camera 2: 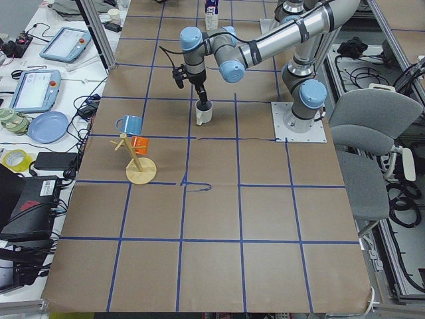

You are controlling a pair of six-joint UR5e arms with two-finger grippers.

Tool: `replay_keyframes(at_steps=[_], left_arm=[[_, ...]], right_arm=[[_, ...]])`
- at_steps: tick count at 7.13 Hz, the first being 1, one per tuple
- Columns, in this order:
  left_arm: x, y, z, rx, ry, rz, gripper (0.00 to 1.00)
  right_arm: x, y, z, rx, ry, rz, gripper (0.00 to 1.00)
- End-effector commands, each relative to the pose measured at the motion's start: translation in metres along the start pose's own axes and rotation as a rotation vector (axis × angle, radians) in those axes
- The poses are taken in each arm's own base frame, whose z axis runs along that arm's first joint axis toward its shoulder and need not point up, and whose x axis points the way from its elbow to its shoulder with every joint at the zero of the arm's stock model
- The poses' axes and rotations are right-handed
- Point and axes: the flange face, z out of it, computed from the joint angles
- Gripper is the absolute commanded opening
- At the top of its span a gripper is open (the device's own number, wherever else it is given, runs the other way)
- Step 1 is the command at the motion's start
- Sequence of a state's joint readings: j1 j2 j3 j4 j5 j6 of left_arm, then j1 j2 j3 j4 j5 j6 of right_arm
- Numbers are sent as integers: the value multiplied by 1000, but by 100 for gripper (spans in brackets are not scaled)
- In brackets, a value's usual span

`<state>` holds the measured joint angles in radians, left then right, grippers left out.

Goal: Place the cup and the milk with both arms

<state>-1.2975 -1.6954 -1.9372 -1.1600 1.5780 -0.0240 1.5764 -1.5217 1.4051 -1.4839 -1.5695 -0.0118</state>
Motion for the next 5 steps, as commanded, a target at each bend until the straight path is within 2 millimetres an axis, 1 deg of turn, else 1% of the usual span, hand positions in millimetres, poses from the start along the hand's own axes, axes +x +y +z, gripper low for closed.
replay_keyframes(at_steps=[1,2,3,4,5], left_arm=[[-2,0,25,-19,-5,46,100],[-7,2,31,-35,-7,34,100],[-14,5,44,-67,-4,16,100],[-13,11,56,-93,-3,19,100],[-13,10,60,-101,-2,18,100]], right_arm=[[0,0,0,0,1,1,100],[0,0,0,0,0,-1,100],[0,0,0,0,1,-1,100],[0,0,0,0,0,-1,100],[0,0,0,0,0,1,100]])
